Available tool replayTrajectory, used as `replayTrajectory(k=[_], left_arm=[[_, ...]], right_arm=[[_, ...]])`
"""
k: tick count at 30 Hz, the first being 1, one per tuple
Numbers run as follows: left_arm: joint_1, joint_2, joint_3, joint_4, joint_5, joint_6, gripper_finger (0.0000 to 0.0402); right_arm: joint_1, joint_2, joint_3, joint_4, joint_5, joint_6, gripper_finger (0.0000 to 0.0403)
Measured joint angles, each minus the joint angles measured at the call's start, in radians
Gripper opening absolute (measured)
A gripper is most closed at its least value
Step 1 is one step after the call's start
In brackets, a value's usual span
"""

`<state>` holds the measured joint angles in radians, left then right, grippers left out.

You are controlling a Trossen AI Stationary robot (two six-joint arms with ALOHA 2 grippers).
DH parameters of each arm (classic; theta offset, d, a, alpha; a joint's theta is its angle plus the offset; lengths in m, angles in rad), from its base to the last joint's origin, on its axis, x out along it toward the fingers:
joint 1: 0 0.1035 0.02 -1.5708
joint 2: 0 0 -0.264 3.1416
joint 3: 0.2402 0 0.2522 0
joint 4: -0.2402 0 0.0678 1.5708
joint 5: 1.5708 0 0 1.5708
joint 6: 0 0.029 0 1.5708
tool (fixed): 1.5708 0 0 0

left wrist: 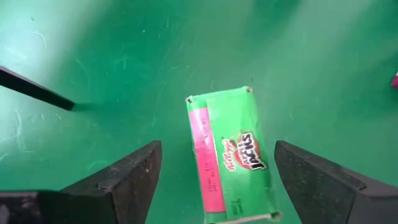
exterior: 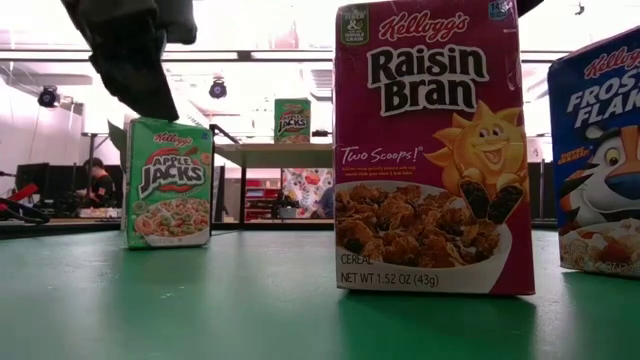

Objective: Stack cereal on shelf
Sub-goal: Put the left green cereal box on the shelf aligned with the other green cereal box

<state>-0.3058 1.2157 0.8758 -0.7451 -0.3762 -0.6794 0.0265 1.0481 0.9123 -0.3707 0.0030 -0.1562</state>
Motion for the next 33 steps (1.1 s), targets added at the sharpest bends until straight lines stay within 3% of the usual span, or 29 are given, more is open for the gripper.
replayTrajectory(k=[6,19,28,33], left_arm=[[0.0,0.0,-0.055,0.059,0.0,-0.011,0.0275],[0.0,0.0,-0.057,0.065,-0.007,-0.022,0.0185],[0.0,0.0,-0.054,0.071,-0.008,-0.021,0.016],[-0.001,0.0,0.017,0.06,-0.007,0.062,0.0157]], right_arm=[[0.0,0.0,-0.003,0.01,0.0,-0.001,0.0012],[0.0,0.0,-0.004,0.01,0.0,0.0,0.0012],[0.0,0.0,-0.004,0.01,0.0,0.0,0.0012],[0.0,0.0,-0.004,0.01,-0.001,-0.001,0.0012]])
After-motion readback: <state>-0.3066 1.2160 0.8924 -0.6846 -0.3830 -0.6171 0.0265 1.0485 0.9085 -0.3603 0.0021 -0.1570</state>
